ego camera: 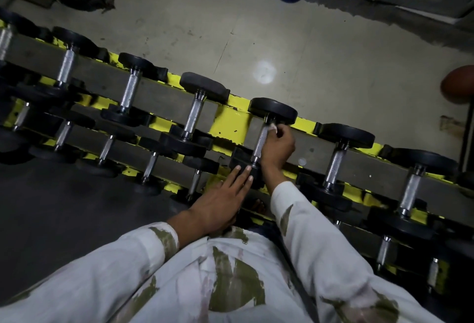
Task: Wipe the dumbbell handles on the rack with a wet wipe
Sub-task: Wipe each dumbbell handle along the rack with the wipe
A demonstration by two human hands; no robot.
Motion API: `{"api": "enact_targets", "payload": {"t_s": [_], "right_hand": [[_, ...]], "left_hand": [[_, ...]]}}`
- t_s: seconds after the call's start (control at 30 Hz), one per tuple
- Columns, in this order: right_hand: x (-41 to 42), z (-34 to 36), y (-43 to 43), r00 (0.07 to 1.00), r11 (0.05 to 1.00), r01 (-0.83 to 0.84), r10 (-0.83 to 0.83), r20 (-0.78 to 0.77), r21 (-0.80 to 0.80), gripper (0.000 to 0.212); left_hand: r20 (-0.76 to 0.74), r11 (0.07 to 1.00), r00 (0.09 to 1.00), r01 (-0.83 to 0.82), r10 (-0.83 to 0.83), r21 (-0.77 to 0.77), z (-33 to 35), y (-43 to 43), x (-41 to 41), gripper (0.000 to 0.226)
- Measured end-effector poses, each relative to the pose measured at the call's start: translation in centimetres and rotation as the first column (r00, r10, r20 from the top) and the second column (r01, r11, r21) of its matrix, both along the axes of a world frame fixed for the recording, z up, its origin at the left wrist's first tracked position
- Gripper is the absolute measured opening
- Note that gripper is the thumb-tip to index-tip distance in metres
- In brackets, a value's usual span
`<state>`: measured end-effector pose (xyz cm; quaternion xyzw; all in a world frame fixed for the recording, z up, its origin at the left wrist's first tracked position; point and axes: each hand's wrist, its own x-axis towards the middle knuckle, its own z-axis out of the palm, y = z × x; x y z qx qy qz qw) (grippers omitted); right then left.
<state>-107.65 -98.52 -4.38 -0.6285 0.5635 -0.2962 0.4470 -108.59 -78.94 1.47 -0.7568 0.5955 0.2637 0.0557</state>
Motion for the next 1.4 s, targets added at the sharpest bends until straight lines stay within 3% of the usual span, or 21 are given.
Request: {"api": "enact_targets", "payload": {"t_s": [0.13, 0.23, 0.3, 0.43, 0.5, 0.6, 0.67, 0.73, 0.83, 0.87, 0.97, 1.03, 1.13, 1.2, 1.27, 1.4], "right_hand": [[-1.6, -0.3, 0.4, 0.951, 0.922, -0.308, 0.291, -0.107, -0.233, 0.007], [-2.3, -0.3, -1.1, 0.757, 0.639, -0.639, 0.425, -0.496, -0.427, 0.018], [-2.2, -0.1, -2.4, 0.592, 0.46, -0.787, 0.378, -0.712, -0.41, 0.026], [-0.7, 1.7, -3.1, 0.32, 0.345, -0.917, 0.331, -0.888, -0.202, 0.035], [0.9, 3.3, -2.3, 0.115, 0.295, -0.956, 0.354, -0.928, -0.006, 0.028], [2.6, 5.0, -0.4, -0.331, 0.101, -0.896, 0.498, -0.802, 0.433, 0.027], [3.0, 5.8, -0.3, -0.447, 0.024, -0.831, 0.567, -0.692, 0.556, 0.03], [3.2, 6.1, -1.6, -0.413, 0.047, -0.865, 0.502, -0.76, 0.5, 0.028], [3.2, 6.2, -3.5, -0.194, 0.136, -0.958, 0.334, -0.922, 0.251, 0.021], [3.2, 6.0, -3.4, -0.187, 0.14, -0.96, 0.327, -0.926, 0.243, 0.022], [3.4, 5.6, -1.6, -0.401, 0.039, -0.894, 0.38, -0.834, 0.447, 0.024], [3.8, 5.4, -0.6, -0.512, 0.03, -0.817, 0.423, -0.748, 0.576, 0.026], [4.6, 5.5, -0.2, -0.57, 0.013, -0.77, 0.436, -0.696, 0.638, 0.027], [4.3, 5.3, -0.3, -0.561, -0.018, -0.77, 0.496, -0.662, 0.638, 0.028], [2.9, 5.0, -0.8, -0.471, -0.041, -0.845, 0.529, -0.706, 0.533, 0.025], [-2.1, 3.7, -2.2, -0.094, -0.066, -0.995, 0.554, -0.827, 0.069, 0.018]], "left_hand": [[0.012, 1.0, 1.0, 0.018, -0.018, -0.009, -0.7, 0.2, 0.1, 0.087], [0.021, 0.999, 0.999, 0.029, -0.028, -0.018, -0.8, 0.2, 0.1, 0.084], [0.021, 0.999, 0.999, 0.035, -0.034, -0.013, -0.8, 0.2, 0.2, 0.083], [0.027, 0.999, 0.999, 0.037, -0.037, -0.015, -0.7, 0.2, 0.2, 0.086], [0.031, 0.999, 0.999, 0.039, -0.039, -0.02, -0.8, 0.2, 0.3, 0.087], [0.021, 0.999, 0.999, 0.036, -0.035, -0.015, -0.7, 0.1, 0.6, 0.091], [0.006, 0.999, 0.999, 0.034, -0.034, -0.007, -0.6, 0.2, 0.7, 0.093], [-0.001, 1.0, 1.0, 0.029, -0.029, -0.011, -0.4, 0.2, 0.8, 0.091], [-0.006, 1.0, 1.0, 0.011, -0.011, -0.022, -0.3, 0.1, 0.5, 0.089], [-0.003, 1.0, 1.0, 0.007, -0.008, -0.023, -0.3, 0.1, 0.5, 0.089], [-0.005, 1.0, 1.0, -0.004, 0.004, -0.029, -0.6, 0.1, 0.3, 0.09], [0.003, 0.999, 1.0, -0.009, 0.009, -0.041, -0.9, 0.1, 0.2, 0.09], [0.016, 0.999, 1.0, -0.009, 0.01, -0.049, -1.3, 0.1, 0.2, 0.093], [0.01, 0.999, 1.0, -0.006, 0.006, -0.037, -1.3, 0.2, 0.1, 0.095], [0.009, 0.999, 1.0, -0.008, 0.008, -0.039, -1.4, 0.2, 0.1, 0.097], [0.019, 1.0, 1.0, -0.017, 0.017, -0.024, -1.4, 0.2, -0.2, 0.102]]}}
